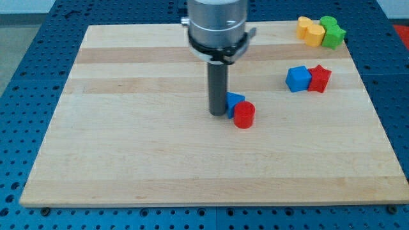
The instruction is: Slide the blue triangle below red star
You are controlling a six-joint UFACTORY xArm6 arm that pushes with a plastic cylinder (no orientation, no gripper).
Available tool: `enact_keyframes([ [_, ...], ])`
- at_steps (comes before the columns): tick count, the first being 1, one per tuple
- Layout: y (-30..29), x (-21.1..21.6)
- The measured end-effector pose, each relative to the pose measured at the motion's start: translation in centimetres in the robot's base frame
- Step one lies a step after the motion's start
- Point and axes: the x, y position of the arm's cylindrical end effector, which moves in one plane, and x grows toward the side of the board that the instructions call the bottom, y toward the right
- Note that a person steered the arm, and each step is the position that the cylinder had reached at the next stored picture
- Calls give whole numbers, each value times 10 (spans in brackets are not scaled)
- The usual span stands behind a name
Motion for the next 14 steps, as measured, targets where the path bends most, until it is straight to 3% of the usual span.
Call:
enact_keyframes([
  [2,68,3],
  [5,12,-1],
  [8,76,-16],
  [11,52,-30],
  [14,147,-34],
])
